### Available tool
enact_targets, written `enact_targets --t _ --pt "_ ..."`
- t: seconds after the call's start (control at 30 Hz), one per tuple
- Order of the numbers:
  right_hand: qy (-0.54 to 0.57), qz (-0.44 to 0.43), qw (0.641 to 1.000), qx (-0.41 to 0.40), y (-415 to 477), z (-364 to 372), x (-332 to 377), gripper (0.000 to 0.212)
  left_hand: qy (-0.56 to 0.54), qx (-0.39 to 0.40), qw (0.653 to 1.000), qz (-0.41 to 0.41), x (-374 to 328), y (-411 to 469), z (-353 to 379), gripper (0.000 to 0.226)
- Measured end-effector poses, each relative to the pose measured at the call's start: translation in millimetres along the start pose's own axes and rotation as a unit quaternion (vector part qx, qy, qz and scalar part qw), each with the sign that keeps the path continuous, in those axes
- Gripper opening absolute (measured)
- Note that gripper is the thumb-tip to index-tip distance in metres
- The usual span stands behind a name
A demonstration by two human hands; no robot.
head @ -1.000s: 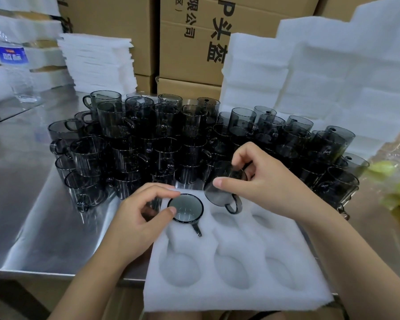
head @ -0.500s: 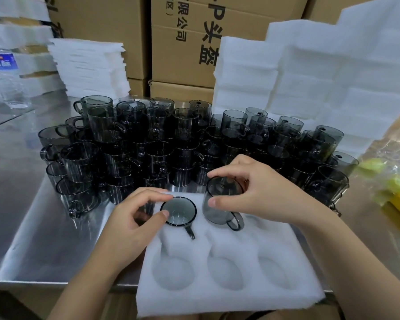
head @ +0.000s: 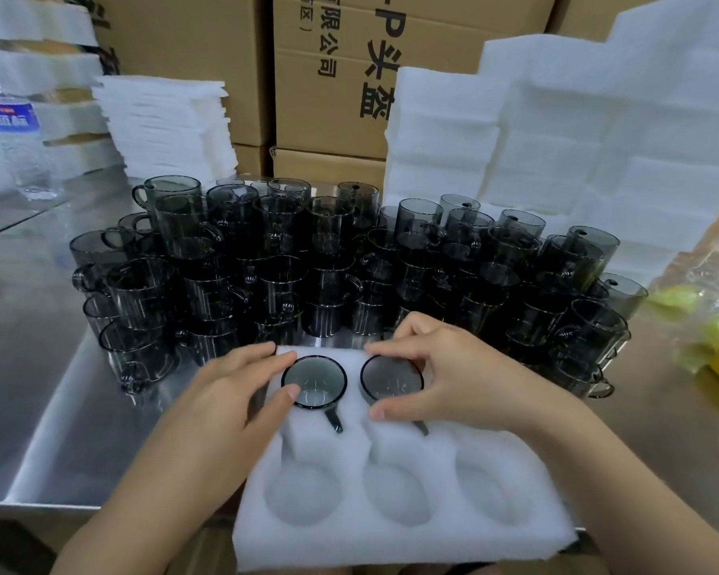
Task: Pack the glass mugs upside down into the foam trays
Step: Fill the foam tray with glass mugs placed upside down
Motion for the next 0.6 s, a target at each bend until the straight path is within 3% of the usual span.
enact_targets --t 0.13,0.27,0.47,0.6 --pt "-0.084 -0.01 0.996 -0.003 -8.3 12.8 2.5 0.079 0.137 0.068 0.987 0.058 -44.2 6.1 7.4 0.054" --pt "-0.096 -0.042 0.994 -0.045 -27.3 20.0 6.7 0.05 0.159 0.198 0.958 0.135 -84.8 31.5 35.2 0.055" --pt "-0.08 -0.062 0.991 -0.085 -55.9 21.9 -8.2 0.058 0.17 0.288 0.931 0.146 -101.5 63.4 60.7 0.061" --pt "-0.046 -0.061 0.99 -0.122 -56.1 22.4 -10.3 0.049 0.207 0.317 0.915 0.136 -97.7 66.1 80.0 0.067"
Point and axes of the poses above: each hand's wrist, its own y-axis towards the middle knuckle, its own z-axis out of the palm, x = y × z, the point moved 6 cm from there along y, towards the middle knuckle, and after that the axes turned 14 degrees about x, right-handed, at the moved point
